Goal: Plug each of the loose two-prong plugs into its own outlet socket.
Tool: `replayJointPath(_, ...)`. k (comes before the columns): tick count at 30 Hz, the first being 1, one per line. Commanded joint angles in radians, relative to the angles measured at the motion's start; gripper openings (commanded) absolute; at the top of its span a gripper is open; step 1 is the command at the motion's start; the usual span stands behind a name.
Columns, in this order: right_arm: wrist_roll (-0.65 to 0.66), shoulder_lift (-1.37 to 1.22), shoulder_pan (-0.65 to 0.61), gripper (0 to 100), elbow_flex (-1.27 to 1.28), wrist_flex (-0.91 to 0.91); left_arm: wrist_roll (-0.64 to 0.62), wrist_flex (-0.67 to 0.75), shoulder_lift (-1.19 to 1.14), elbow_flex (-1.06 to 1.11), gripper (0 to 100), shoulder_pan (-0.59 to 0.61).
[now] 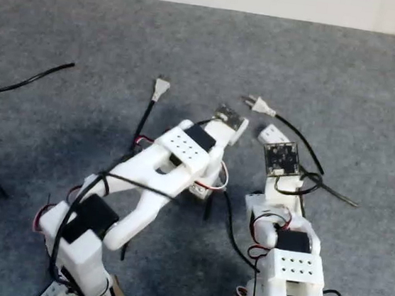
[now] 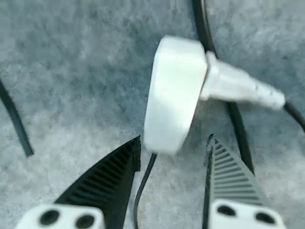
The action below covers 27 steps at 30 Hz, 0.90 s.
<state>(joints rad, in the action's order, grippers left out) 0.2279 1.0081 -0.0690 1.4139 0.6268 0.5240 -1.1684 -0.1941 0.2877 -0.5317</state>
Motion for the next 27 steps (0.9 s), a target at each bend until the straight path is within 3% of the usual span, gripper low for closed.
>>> replayJointPath(1, -0.003, -0.010, -0.010, 20.8, -0.007, -0.021, 0.003, 0.074, -0.035, -0.031, 23, 0.042)
replayJointPath(5, -0.003, -0.010, -0.035, 20.8, -0.007, -0.021, 0.003, 0.117, -0.071, -0.038, 22, 0.067)
replayJointPath(11, -0.002, -0.010, -0.048, 20.8, -0.007, -0.021, 0.078, 0.114, -0.022, -0.038, 0, 0.065)
replayJointPath(16, -0.002, -0.010, -0.048, 20.8, -0.005, -0.021, 0.089, 0.063, 0.042, -0.041, 0, 0.128)
replayJointPath(20, -0.002, -0.010, -0.048, 20.8, 0.008, -0.021, 0.092, 0.015, 0.125, -0.071, 0, 0.298)
replayJointPath(27, -0.002, -0.010, -0.048, 20.8, 0.015, -0.021, 0.213, -0.051, 0.140, -0.320, 0, 0.789)
